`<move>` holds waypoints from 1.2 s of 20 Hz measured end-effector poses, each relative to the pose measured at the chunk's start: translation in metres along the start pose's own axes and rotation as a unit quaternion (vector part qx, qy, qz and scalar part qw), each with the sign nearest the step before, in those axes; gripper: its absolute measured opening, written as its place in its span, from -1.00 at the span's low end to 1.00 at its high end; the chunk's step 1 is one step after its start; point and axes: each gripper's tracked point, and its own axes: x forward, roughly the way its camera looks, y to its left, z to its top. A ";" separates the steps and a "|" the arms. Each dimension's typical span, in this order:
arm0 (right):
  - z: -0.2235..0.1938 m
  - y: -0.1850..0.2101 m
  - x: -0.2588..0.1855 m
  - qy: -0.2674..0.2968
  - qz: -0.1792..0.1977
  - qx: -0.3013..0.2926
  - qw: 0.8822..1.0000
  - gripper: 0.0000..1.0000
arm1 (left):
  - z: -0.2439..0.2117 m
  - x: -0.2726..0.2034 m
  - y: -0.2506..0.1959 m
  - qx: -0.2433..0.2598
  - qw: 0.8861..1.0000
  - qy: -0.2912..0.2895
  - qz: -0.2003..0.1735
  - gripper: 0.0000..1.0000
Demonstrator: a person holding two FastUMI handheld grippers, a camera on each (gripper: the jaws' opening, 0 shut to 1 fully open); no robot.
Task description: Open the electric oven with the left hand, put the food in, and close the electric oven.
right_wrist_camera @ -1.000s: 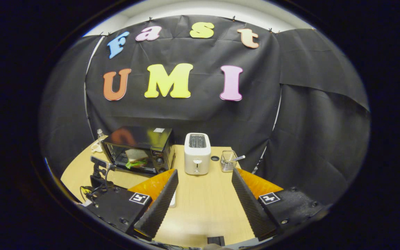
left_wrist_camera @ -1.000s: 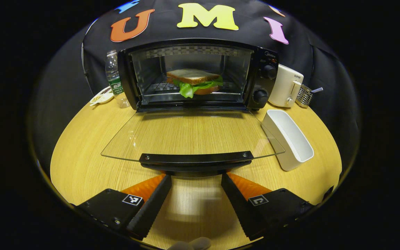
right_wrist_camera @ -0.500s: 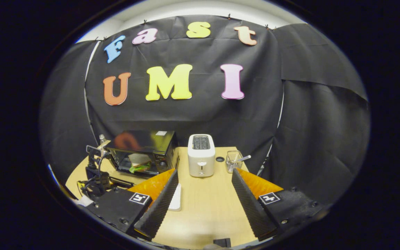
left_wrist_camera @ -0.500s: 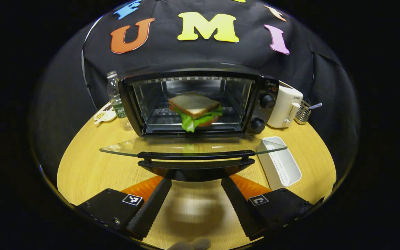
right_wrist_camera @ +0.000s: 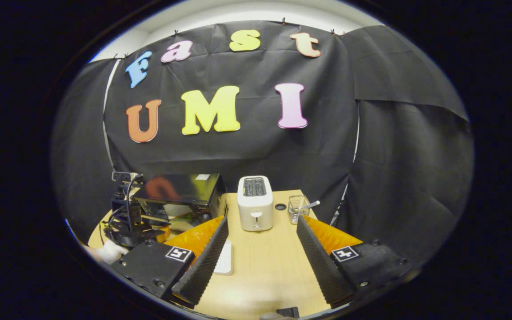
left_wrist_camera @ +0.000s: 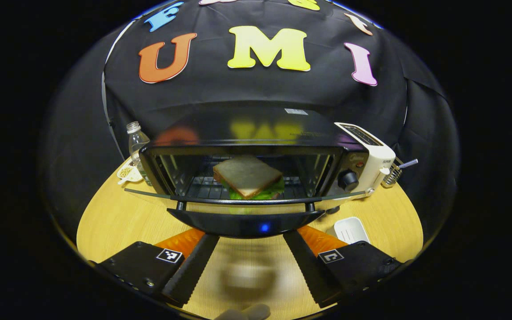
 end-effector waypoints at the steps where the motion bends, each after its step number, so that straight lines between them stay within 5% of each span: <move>1: 0.001 -0.002 -0.001 -0.001 -0.002 -0.001 1.000 0.99 | 0.005 0.004 0.000 0.001 1.000 -0.003 0.000 0.91; 14: 0.003 0.000 -0.014 -0.008 0.022 -0.006 1.000 0.98 | 0.000 -0.024 -0.005 0.010 1.000 -0.014 0.012 0.91; 24: 0.012 0.006 -0.021 -0.022 0.132 -0.020 0.991 0.98 | 0.025 -0.165 -0.002 -0.017 0.992 -0.099 0.082 0.93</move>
